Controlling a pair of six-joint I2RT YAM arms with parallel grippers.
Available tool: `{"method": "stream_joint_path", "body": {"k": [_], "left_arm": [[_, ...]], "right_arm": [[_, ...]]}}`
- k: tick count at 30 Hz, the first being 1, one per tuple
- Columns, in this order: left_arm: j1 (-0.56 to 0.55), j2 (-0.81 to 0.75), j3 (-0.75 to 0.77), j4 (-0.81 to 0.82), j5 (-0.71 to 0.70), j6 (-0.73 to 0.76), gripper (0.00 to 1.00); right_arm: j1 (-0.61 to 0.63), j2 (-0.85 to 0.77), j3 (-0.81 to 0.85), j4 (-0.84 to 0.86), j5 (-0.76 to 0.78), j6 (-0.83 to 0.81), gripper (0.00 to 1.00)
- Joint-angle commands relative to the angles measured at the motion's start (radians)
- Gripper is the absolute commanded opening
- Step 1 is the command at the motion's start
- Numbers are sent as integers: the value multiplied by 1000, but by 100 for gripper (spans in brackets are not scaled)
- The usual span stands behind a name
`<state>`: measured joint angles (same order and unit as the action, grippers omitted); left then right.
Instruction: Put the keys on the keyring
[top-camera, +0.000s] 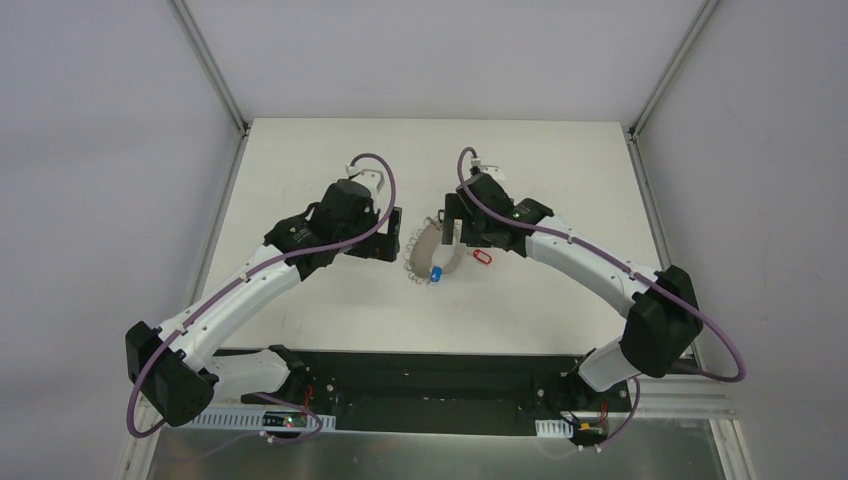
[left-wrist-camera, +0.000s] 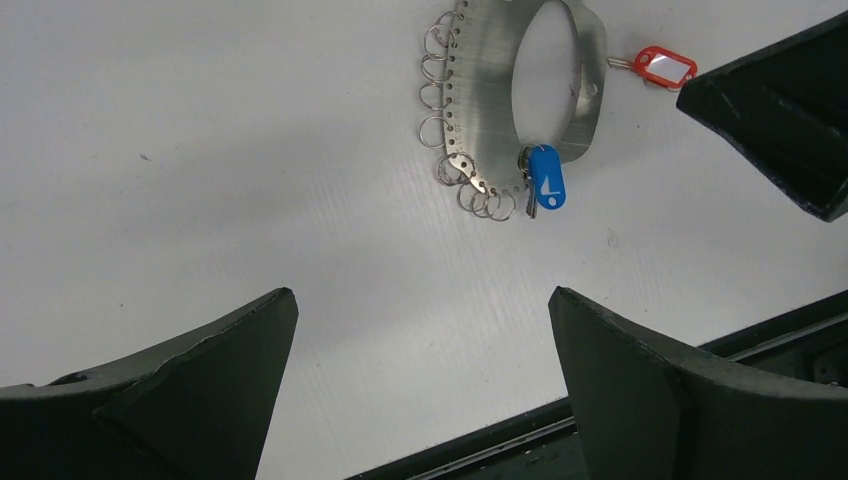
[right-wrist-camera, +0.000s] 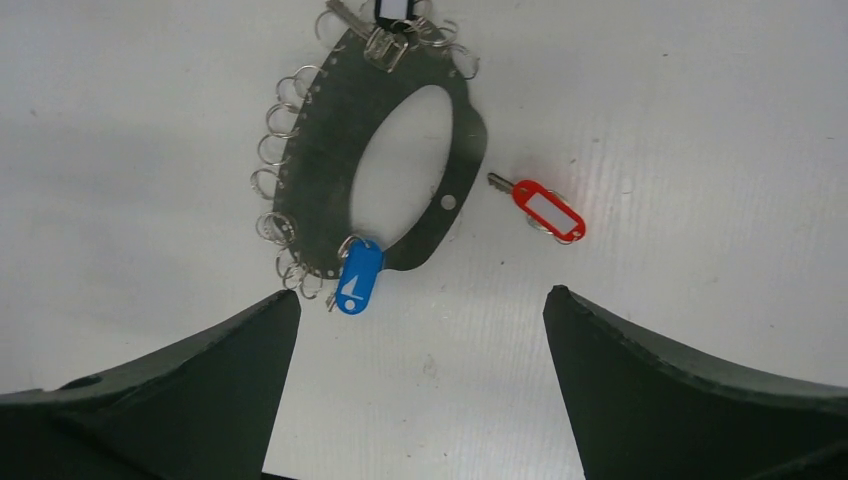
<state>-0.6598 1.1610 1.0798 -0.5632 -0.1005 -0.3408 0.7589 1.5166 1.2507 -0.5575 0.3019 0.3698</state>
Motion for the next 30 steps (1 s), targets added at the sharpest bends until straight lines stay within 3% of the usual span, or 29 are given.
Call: {"method": "stream_joint_path", "body": {"k": [1,7,14,24,27,30], "left_arm": [[2,-7,-9,-1,-51,-12,99],[3,-17,-15,-1,-27,-23,99],[3,-46,-32,0,-18,-29,99],[4,-46,-39,9,25,-46,99],[4,-52,-45,14,31,-49,99],[4,-57,-49,18,36,-52,99]], "right_arm": [[1,-10,-37,147,-138,-5,95],[-38,77,-25,212,-108,-93,88],[-168,138,-31,265,-213,-110,71],[-204,215,-8,307,-284,-226,49],[-237,232,-6,308,-366,-251,42],[-254,252,-4,312,-379,-281,40]]}}
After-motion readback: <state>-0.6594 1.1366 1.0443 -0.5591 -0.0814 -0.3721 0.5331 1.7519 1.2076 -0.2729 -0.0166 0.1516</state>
